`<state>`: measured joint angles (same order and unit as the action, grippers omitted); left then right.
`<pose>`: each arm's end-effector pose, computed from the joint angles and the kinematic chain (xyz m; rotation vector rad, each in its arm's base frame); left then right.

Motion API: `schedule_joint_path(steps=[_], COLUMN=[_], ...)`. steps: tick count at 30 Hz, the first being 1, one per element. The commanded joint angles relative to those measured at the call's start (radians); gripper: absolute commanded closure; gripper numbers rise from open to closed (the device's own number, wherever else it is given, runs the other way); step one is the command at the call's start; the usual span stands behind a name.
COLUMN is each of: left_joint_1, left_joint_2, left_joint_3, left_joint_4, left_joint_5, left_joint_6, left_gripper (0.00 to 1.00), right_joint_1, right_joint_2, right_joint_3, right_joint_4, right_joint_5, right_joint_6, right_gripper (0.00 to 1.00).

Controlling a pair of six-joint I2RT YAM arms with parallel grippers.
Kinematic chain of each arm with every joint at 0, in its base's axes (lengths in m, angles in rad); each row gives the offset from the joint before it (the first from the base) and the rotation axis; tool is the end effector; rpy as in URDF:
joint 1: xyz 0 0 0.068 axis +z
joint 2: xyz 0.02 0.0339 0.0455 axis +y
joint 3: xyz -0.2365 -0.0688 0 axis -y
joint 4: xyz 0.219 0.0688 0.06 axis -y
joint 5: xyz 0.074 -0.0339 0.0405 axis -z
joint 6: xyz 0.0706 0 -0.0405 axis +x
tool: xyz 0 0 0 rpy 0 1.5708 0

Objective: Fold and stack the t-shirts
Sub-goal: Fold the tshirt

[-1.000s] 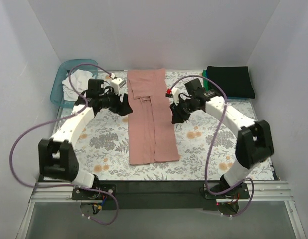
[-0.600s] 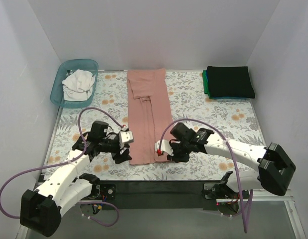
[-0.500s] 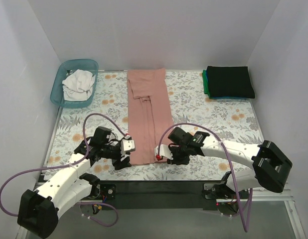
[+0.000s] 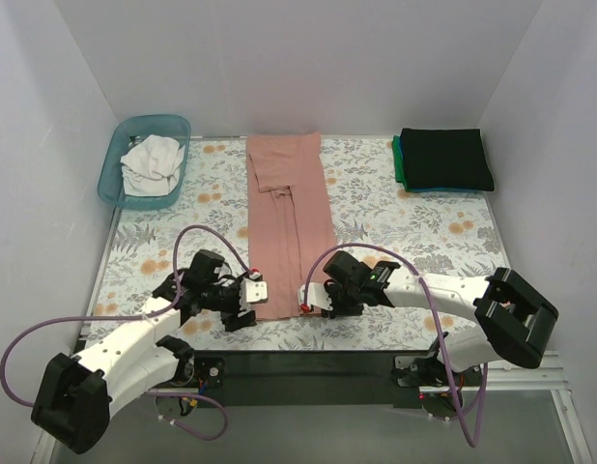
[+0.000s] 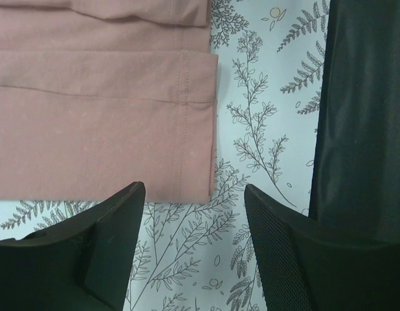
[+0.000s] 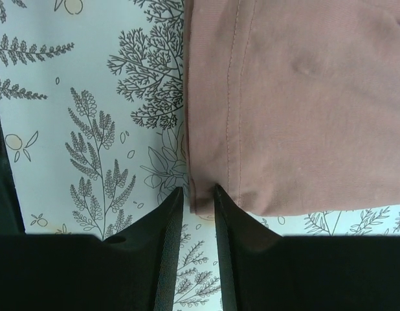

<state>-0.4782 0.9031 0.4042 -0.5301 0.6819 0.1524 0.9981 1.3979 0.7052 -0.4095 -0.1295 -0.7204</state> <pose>0.1225 -0.1136 0.1368 1.0268 2.3399 -1.0049 0.1285 0.2161 0.1243 -2.0595 1.7209 0.2610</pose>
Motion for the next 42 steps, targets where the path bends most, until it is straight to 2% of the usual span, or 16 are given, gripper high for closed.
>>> schedule_joint_path(steps=[1,10,12,14,18,23,27,29,30,31,33,36,42], left_joint_1=[-0.039,-0.091,-0.102,-0.111,-0.138,-0.154,-0.154,-0.152,-0.152,-0.152,-0.152,-0.152,-0.152], left_joint_2=[0.010,0.098,0.115,0.126,0.128,0.114,0.083,0.082,0.080,0.083,0.083,0.092,0.106], left_joint_3=[-0.008,-0.013,-0.024,-0.030,-0.045,-0.047,-0.048,-0.048,-0.050,-0.050,-0.050,-0.042,-0.038], left_joint_4=[0.061,0.096,0.105,0.105,0.108,0.107,0.093,0.082,0.082,0.082,0.084,0.081,0.082], left_joint_5=[-0.019,-0.102,-0.128,-0.157,-0.196,-0.206,-0.196,-0.194,-0.194,-0.197,-0.199,-0.200,-0.199], left_joint_6=[0.012,-0.001,0.013,0.021,0.041,0.019,0.015,0.013,0.015,0.016,0.019,0.018,0.021], left_gripper=[0.38,0.43,0.46,0.53,0.68,0.91,0.99,1.00,1.00,1.00,1.00,1.00,1.00], right_joint_1=[0.007,0.007,0.007,0.007,0.007,0.007,0.007,0.007,0.007,0.005,0.007,0.008,0.008], right_joint_2=[0.035,0.059,0.075,0.085,0.099,0.073,-0.002,-0.025,-0.039,-0.045,-0.069,-0.105,-0.082], right_joint_3=[-0.045,-0.075,-0.078,-0.078,-0.081,-0.069,-0.059,-0.056,-0.053,-0.050,-0.046,-0.024,0.017], right_joint_4=[0.044,0.035,0.029,0.028,0.025,-0.015,-0.052,-0.071,-0.080,-0.090,-0.103,-0.114,-0.115], right_joint_5=[0.007,-0.021,-0.021,-0.024,-0.030,-0.039,-0.055,-0.061,-0.062,-0.064,-0.067,-0.081,-0.073], right_joint_6=[-0.017,-0.016,-0.016,-0.013,0.012,0.050,0.068,0.072,0.073,0.073,0.072,0.068,0.064], right_gripper=[0.67,0.68,0.74,0.79,0.99,0.99,0.99,0.99,0.96,0.85,0.53,0.46,0.49])
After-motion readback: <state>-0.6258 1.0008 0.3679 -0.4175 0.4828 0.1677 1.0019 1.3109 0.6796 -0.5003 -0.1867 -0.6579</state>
